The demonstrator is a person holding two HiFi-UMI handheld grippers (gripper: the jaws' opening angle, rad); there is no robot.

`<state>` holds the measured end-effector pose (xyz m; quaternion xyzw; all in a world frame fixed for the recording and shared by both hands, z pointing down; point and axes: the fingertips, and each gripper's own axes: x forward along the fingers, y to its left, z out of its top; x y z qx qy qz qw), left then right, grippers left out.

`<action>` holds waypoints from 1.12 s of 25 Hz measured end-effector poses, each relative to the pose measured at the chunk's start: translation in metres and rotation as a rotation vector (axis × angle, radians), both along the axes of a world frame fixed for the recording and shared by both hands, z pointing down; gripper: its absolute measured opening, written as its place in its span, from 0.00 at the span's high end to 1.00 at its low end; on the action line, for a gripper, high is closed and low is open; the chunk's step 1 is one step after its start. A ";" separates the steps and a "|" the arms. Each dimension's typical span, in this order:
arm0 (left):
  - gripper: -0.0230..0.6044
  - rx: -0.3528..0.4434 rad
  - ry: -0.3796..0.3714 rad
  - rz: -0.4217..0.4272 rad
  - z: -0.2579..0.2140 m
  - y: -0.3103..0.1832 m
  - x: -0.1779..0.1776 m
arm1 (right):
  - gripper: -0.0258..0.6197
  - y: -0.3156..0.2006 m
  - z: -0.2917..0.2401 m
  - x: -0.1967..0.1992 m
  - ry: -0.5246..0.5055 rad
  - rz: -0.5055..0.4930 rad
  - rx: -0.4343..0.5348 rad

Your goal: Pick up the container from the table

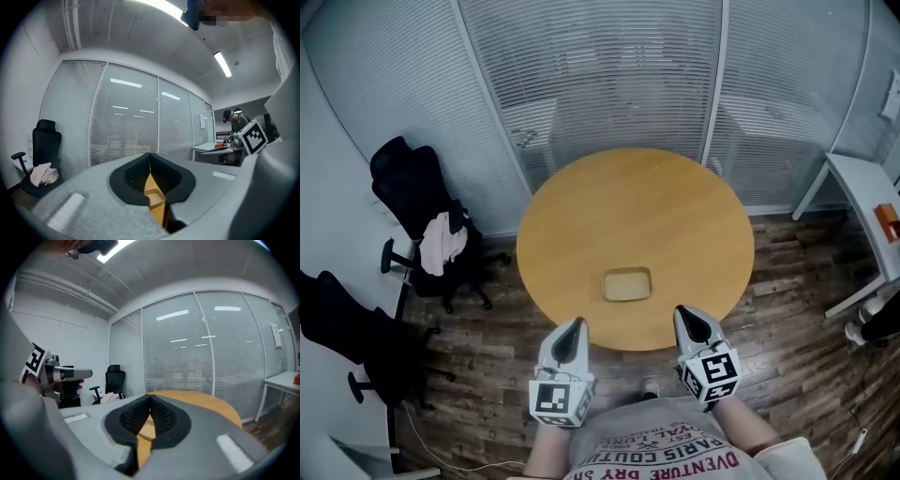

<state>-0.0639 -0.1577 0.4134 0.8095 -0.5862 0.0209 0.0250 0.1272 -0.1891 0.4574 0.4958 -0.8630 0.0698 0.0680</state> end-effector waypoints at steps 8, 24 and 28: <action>0.95 -0.044 -0.023 -0.100 0.017 -0.049 0.019 | 0.96 -0.064 0.026 0.017 0.010 -0.089 -0.074; 0.95 -0.119 -0.031 -0.008 0.045 -0.154 -0.023 | 0.96 -0.148 0.077 -0.024 0.046 -0.032 -0.250; 0.95 -0.105 -0.015 0.020 0.043 -0.180 -0.033 | 0.96 -0.167 0.087 -0.029 0.063 0.018 -0.308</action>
